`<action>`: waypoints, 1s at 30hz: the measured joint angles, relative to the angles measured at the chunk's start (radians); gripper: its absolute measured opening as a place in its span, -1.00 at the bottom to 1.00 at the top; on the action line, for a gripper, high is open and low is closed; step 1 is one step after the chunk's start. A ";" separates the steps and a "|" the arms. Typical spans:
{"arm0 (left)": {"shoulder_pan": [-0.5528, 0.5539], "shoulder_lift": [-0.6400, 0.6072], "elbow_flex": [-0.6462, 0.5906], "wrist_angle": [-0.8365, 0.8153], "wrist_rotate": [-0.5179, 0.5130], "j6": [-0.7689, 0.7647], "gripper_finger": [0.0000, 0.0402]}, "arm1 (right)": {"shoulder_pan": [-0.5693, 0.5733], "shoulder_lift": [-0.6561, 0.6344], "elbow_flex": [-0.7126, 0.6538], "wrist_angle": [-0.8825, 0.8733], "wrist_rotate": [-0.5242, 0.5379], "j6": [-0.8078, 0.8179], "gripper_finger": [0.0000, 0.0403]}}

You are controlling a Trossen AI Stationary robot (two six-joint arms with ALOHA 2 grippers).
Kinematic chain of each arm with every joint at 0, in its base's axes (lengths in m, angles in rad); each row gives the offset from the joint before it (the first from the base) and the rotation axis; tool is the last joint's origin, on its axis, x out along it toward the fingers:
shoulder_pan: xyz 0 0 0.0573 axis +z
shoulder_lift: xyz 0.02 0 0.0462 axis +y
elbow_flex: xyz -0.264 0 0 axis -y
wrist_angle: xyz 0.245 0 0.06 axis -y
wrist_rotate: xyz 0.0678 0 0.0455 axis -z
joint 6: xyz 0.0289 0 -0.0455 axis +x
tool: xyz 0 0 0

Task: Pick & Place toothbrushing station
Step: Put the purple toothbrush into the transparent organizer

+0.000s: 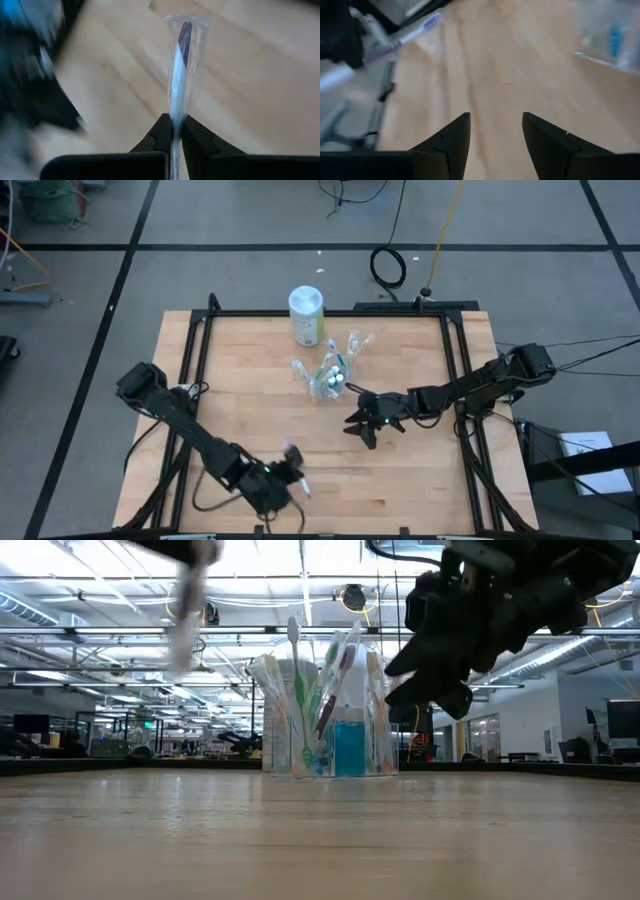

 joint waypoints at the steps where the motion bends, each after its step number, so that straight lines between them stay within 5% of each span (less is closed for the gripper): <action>1: 0.002 0.022 0.030 0.005 -0.022 0.131 -0.90 | 0.001 0.000 0.000 0.019 -0.013 0.014 -0.15; 5: 0.045 0.098 0.126 0.024 -0.101 0.464 -0.90 | 0.005 0.001 0.000 0.088 -0.032 0.066 -0.15; 14: 0.139 0.229 0.209 0.038 -0.189 0.834 -0.90 | 0.009 0.001 0.000 0.146 -0.029 0.124 -0.15; 30: 0.218 0.242 0.209 0.152 -0.120 0.966 -0.89 | 0.035 0.001 -0.001 0.251 0.053 0.071 -0.15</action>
